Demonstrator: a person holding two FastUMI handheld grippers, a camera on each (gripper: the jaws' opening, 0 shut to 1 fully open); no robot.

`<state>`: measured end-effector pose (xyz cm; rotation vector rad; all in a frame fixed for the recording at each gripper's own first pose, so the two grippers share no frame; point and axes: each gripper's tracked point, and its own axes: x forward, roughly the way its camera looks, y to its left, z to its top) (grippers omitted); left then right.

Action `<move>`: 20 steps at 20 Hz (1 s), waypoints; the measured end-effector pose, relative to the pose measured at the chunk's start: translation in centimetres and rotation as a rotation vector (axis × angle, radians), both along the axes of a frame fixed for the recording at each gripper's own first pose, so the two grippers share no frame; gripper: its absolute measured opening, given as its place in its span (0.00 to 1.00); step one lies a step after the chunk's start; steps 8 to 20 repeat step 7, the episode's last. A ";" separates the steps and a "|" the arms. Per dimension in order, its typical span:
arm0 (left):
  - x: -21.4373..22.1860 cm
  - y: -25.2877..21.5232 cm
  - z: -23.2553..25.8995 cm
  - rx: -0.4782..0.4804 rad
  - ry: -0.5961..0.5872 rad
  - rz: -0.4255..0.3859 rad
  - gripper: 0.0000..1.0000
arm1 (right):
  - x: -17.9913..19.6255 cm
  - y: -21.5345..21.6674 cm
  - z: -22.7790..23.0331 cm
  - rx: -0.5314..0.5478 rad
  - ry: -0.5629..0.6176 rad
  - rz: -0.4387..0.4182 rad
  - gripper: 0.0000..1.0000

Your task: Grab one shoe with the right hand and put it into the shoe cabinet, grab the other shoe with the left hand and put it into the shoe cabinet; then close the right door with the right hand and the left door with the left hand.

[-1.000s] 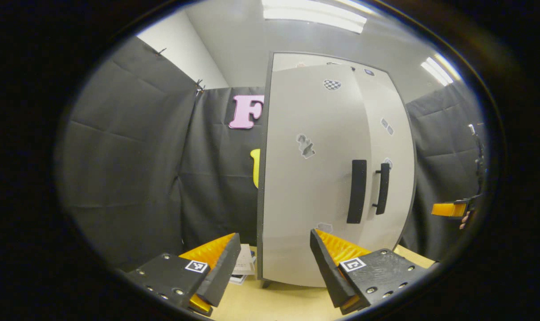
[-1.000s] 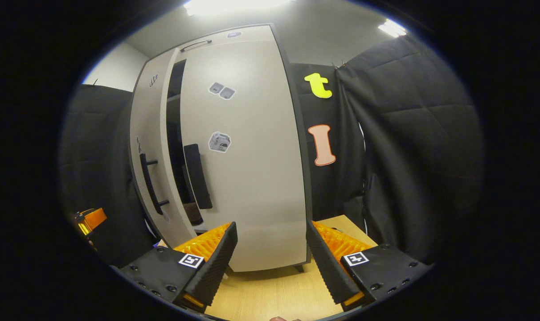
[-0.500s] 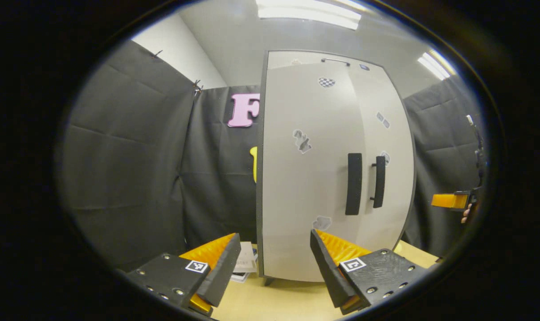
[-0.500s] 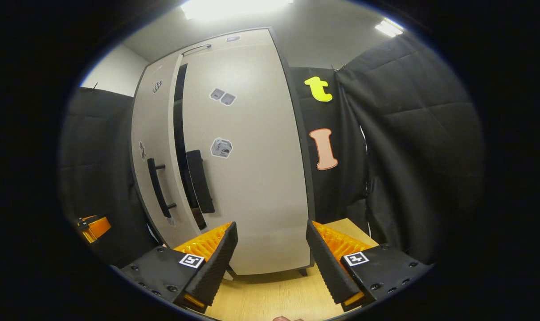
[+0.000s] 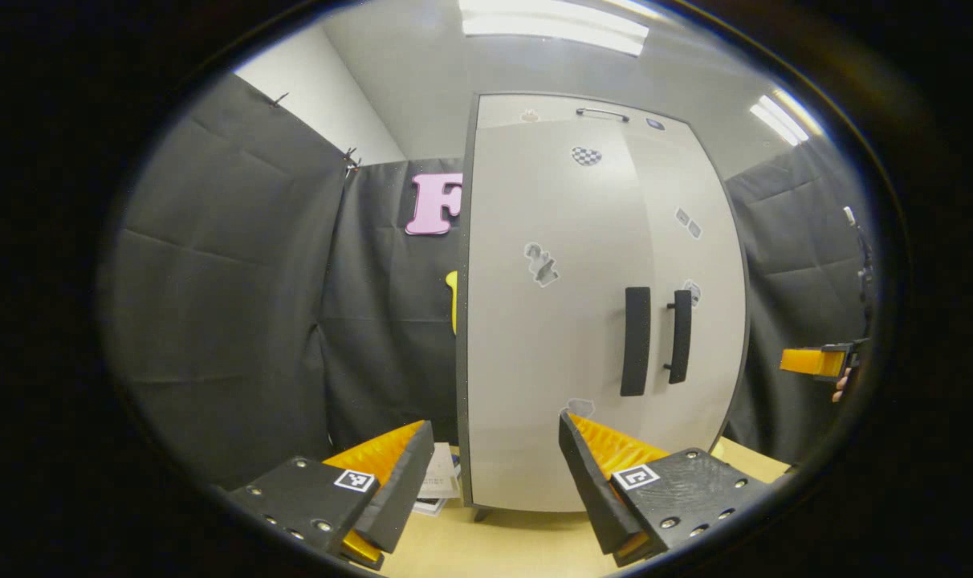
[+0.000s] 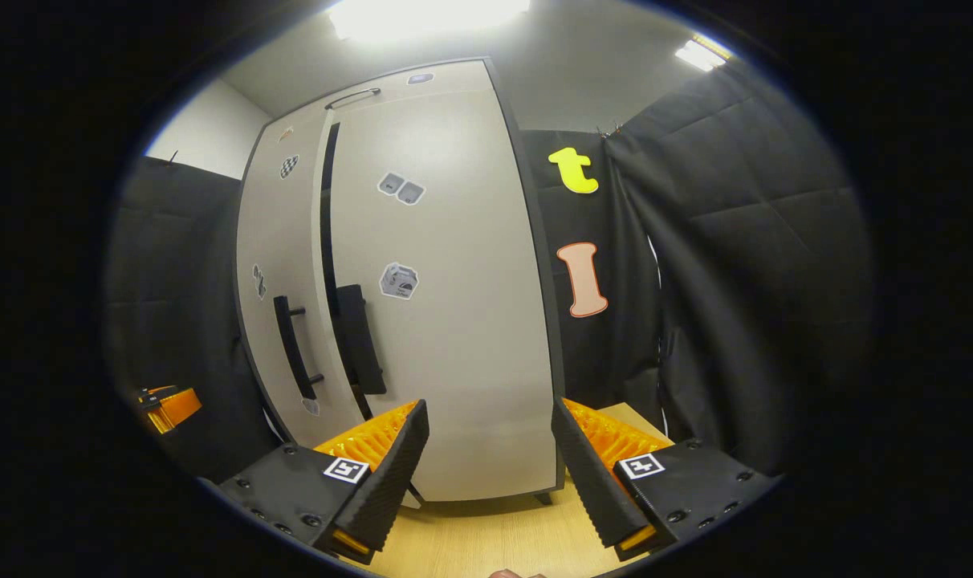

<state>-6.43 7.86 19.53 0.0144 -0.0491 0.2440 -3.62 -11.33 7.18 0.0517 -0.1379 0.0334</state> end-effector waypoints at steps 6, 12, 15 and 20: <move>0.2 0.0 -0.2 -0.016 0.000 -0.012 0.98 | -0.1 -1.9 0.0 0.014 0.003 -0.044 0.97; 0.2 0.1 -0.2 -0.012 0.001 -0.013 0.98 | 0.0 -2.2 -0.2 0.013 0.012 -0.055 0.97; 0.2 0.1 -0.2 -0.012 0.001 -0.013 0.98 | 0.0 -2.2 -0.2 0.013 0.012 -0.055 0.97; 0.2 0.1 -0.2 -0.012 0.001 -0.013 0.98 | 0.0 -2.2 -0.2 0.013 0.012 -0.055 0.97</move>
